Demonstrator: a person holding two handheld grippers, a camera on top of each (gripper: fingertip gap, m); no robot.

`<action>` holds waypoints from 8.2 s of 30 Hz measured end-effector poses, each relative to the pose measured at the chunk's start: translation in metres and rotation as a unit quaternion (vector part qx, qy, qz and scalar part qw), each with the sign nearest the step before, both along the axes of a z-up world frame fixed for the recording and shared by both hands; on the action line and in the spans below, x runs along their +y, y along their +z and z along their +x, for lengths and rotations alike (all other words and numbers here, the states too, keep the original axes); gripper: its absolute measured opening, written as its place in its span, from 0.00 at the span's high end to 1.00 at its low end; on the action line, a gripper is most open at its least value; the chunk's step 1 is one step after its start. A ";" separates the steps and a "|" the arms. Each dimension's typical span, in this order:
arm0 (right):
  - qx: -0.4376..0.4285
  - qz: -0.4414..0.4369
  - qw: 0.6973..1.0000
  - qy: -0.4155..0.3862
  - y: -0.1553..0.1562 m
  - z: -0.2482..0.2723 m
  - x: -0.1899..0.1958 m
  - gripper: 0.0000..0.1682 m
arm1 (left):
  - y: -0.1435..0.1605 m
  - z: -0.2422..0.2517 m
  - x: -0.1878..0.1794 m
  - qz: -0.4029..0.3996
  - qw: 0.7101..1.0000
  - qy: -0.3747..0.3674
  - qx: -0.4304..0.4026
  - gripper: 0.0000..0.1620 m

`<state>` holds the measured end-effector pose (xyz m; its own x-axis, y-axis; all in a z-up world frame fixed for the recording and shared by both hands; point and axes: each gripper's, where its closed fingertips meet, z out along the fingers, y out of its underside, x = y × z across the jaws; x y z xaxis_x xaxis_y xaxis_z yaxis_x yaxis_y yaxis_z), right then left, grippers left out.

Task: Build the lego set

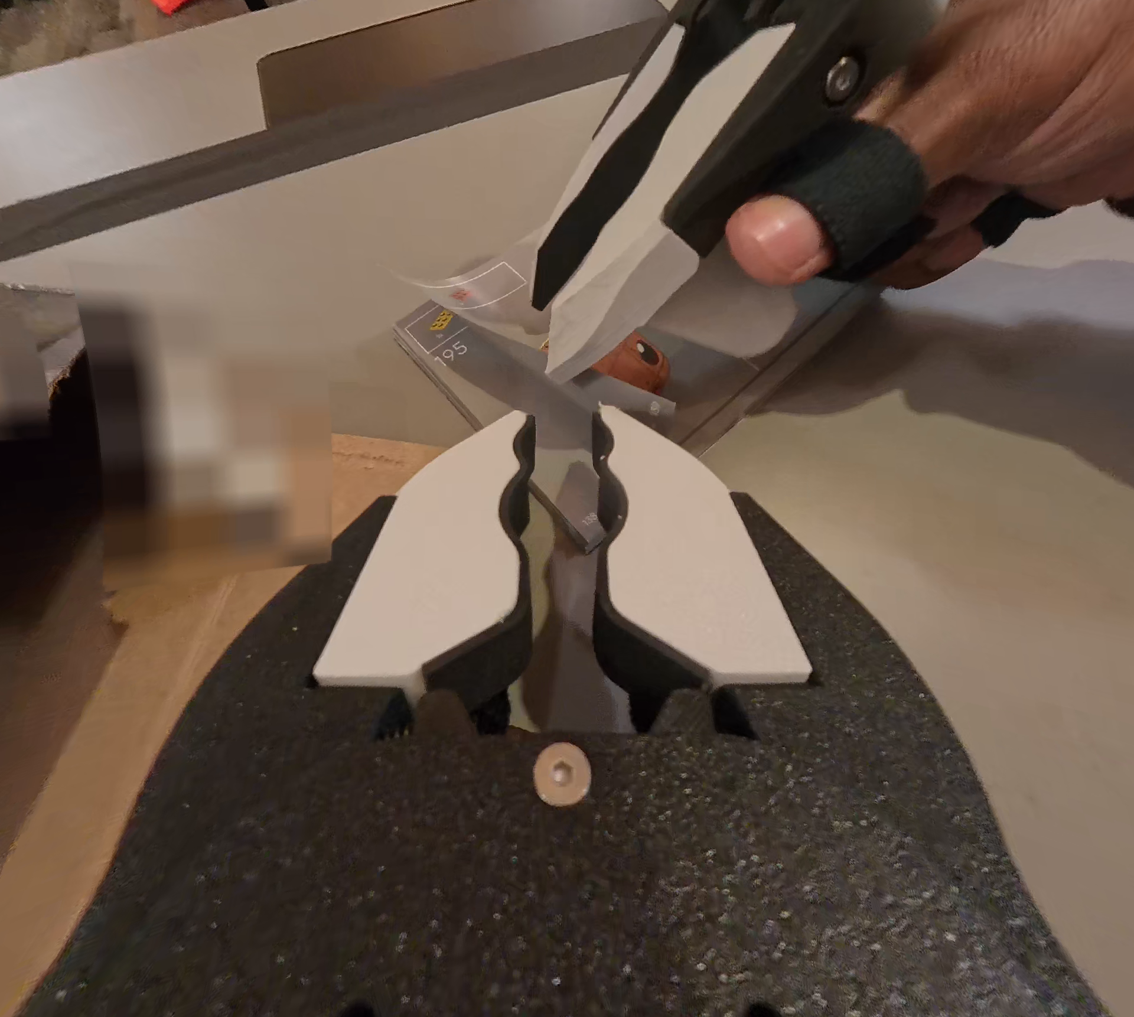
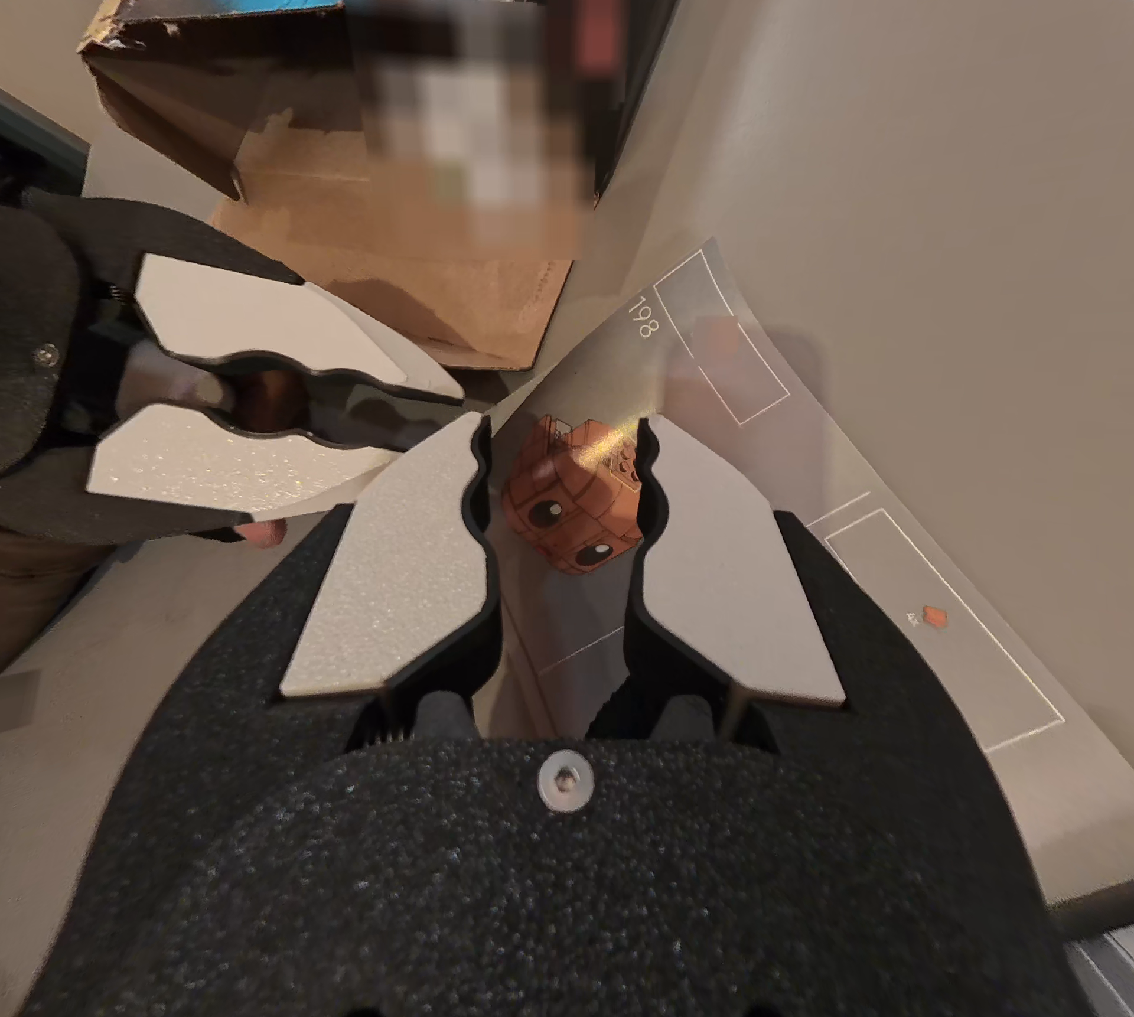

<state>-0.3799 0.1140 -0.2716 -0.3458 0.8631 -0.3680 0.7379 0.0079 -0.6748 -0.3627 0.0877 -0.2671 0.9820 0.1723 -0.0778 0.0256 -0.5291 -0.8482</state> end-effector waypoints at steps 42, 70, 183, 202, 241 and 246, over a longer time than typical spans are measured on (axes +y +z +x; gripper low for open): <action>0.078 -0.041 0.981 -0.170 0.065 0.108 0.114 1.00 | -0.009 0.015 0.006 -0.034 0.997 -0.035 0.066 0.89; 0.016 0.022 0.936 -0.352 0.013 0.164 0.198 1.00 | -0.009 0.018 0.002 -0.032 0.997 -0.044 0.063 0.90; 0.101 0.045 0.883 -0.457 0.018 0.532 0.095 0.54 | 0.017 0.179 0.010 0.035 0.950 -0.303 0.065 0.89; -0.031 0.357 0.929 -0.089 0.021 0.508 0.066 0.46 | 0.016 0.271 -0.048 0.029 0.813 -0.582 0.008 0.61; 0.074 -0.127 0.978 -0.147 0.012 0.349 -0.053 0.56 | 0.003 0.321 -0.028 0.091 0.718 -0.656 0.215 0.58; 0.102 -0.158 0.973 -0.137 0.032 0.341 -0.047 0.55 | 0.033 0.317 -0.019 0.193 0.735 -0.614 0.215 0.59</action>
